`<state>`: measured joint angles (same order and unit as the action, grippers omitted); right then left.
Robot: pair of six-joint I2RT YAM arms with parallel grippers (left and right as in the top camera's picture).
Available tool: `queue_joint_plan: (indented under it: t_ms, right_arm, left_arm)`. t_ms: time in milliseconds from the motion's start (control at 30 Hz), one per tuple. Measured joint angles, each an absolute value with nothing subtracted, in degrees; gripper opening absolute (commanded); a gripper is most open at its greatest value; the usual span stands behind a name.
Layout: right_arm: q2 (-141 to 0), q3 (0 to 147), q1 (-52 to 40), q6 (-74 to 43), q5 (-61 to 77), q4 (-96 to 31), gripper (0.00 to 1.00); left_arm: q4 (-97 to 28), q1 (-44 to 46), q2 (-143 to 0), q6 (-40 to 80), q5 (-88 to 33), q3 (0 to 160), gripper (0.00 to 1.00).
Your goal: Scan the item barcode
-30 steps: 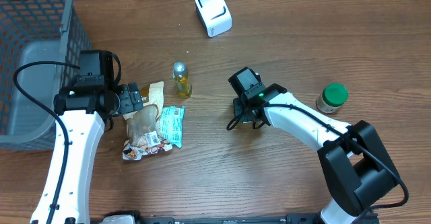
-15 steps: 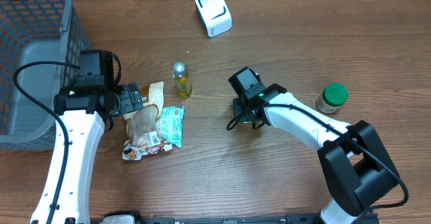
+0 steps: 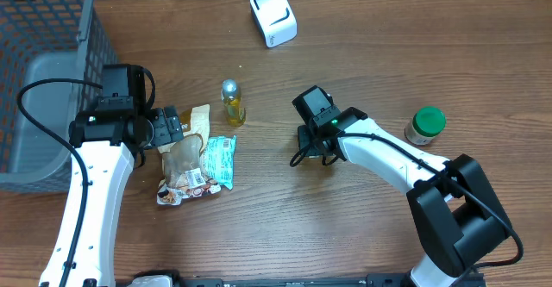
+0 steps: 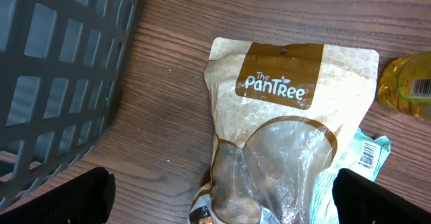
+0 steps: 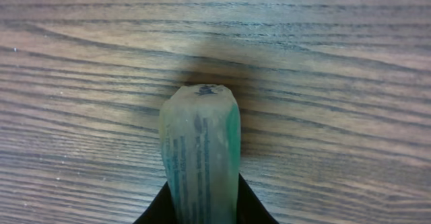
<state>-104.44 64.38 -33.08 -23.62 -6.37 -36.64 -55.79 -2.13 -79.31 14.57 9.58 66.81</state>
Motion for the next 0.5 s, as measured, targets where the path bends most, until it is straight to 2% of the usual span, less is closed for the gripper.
queue_joint_plan:
  t_ms: [400, 467, 500]
  right_arm:
    - [-104.44, 64.38, -30.76, -29.15, -3.16, -36.38, 0.1]
    - [-104.44, 64.38, -30.13, -29.47, -1.76, -36.34, 0.13]
    - [-104.44, 64.38, -29.95, -29.67, -1.28, -36.29, 0.18]
  left_arm:
    - [-55.79, -2.13, -79.31, 14.57, 9.58, 66.81, 1.0]
    - [-55.79, -2.13, -79.31, 14.57, 9.58, 66.81, 1.0]
    - [-55.79, -2.13, -79.31, 14.57, 9.58, 66.81, 1.0]
